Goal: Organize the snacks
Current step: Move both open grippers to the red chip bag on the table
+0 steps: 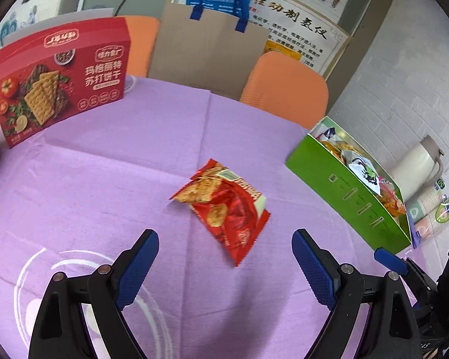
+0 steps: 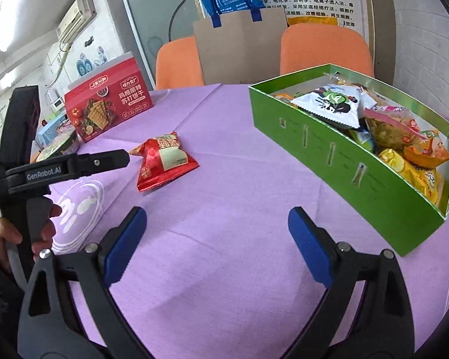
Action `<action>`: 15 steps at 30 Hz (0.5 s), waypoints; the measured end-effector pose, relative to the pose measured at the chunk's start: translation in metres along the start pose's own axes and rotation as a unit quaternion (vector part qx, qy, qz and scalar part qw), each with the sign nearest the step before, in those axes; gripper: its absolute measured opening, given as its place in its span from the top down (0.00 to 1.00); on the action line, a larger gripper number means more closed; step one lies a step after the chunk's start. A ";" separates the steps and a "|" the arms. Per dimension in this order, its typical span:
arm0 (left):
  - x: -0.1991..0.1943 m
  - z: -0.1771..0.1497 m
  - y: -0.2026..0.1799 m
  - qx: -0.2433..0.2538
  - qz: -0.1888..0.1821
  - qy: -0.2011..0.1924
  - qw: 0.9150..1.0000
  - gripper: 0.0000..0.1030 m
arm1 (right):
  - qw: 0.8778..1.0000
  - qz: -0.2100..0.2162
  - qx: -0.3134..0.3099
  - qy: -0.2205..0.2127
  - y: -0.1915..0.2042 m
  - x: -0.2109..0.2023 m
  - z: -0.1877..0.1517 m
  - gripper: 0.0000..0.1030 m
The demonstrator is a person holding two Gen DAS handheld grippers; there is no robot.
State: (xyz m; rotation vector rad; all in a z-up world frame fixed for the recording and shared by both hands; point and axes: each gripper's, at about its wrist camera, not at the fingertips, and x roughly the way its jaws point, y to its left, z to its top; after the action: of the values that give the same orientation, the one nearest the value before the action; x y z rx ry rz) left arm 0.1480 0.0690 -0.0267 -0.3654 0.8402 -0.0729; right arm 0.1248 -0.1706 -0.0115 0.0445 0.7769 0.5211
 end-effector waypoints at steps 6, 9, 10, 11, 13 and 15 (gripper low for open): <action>0.015 0.022 0.017 0.001 -0.024 0.010 1.000 0.11 | 1.000 0.015 -0.010 0.021 0.016 0.018 0.001 0.07; 0.033 0.038 0.020 -0.007 -0.045 0.024 0.999 0.11 | 0.999 0.013 -0.017 0.030 0.022 0.022 -0.002 0.07; 0.041 0.044 0.021 -0.009 -0.046 0.026 0.999 0.11 | 0.999 0.012 -0.018 0.033 0.023 0.023 -0.002 0.07; 0.050 0.049 0.021 -0.009 -0.047 0.033 0.998 0.12 | 0.999 0.011 -0.019 0.035 0.024 0.024 -0.003 0.07; 0.066 0.051 0.020 -0.005 -0.054 0.055 0.997 0.24 | 0.999 0.009 -0.021 0.035 0.024 0.023 -0.003 0.08; 0.076 0.045 0.017 0.004 -0.075 0.070 0.995 0.34 | 0.999 0.007 -0.020 0.037 0.022 0.022 -0.004 0.07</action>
State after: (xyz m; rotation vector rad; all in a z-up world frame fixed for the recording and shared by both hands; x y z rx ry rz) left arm 0.2307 0.0818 -0.0590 -0.4183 0.9497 -0.2441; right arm 0.1257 -0.1420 -0.0234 -0.0062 0.8394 0.5540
